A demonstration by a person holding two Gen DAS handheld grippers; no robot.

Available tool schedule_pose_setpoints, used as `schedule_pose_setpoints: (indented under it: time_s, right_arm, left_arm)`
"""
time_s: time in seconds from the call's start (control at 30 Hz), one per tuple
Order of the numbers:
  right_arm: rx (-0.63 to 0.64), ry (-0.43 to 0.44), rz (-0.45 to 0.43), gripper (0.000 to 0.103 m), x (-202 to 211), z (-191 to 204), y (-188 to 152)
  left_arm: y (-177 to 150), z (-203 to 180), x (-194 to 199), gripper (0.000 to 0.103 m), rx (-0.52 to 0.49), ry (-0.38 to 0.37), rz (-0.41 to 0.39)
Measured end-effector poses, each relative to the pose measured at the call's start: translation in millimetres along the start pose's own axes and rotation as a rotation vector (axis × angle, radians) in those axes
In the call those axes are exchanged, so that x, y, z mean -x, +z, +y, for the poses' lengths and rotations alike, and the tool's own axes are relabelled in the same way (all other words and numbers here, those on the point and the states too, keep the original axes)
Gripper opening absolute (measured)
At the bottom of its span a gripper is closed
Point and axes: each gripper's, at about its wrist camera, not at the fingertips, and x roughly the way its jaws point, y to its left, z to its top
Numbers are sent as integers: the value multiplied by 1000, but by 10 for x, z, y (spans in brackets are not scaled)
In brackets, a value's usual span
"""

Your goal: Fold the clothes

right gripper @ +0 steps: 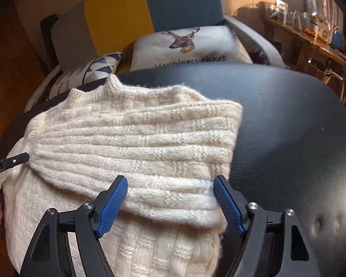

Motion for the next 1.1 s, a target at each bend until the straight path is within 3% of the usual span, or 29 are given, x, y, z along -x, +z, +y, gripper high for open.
schedule_pose_setpoints:
  time_s: [0.13, 0.27, 0.33, 0.47, 0.57, 0.7, 0.87, 0.97, 1.1]
  right_arm:
    - [15, 125, -51, 80, 301, 472, -266]
    - [33, 232, -37, 80, 315, 1005, -633]
    - [46, 248, -27, 80, 283, 1209, -776]
    - [63, 243, 5, 80, 186, 1446, -965]
    - [67, 233, 9, 80, 136, 1541, -1058]
    - [62, 236, 7, 85, 106, 1547, -1062]
    - [109, 213, 2, 86, 98, 1603, -1089]
    - [128, 197, -2, 86, 92, 1633, -1106]
    - [135, 198, -6, 87, 88, 1630, -1120]
  left_arm:
    - [-201, 417, 561, 22, 192, -111, -82]
    - [-580, 1295, 1213, 22, 454, -121, -170]
    - [-814, 1816, 1555, 22, 583, -89, -223]
    - [-1320, 2843, 2237, 22, 817, 49, -336]
    - [-1637, 3407, 2614, 22, 963, 112, -407]
    - [-1850, 3853, 2740, 22, 1104, 85, -428]
    - [-1835, 4053, 2568, 22, 1198, 31, -441]
    - [-1744, 4095, 2466, 25, 1217, 5, -448]
    - [-1611, 4089, 2398, 24, 1214, 54, -456]
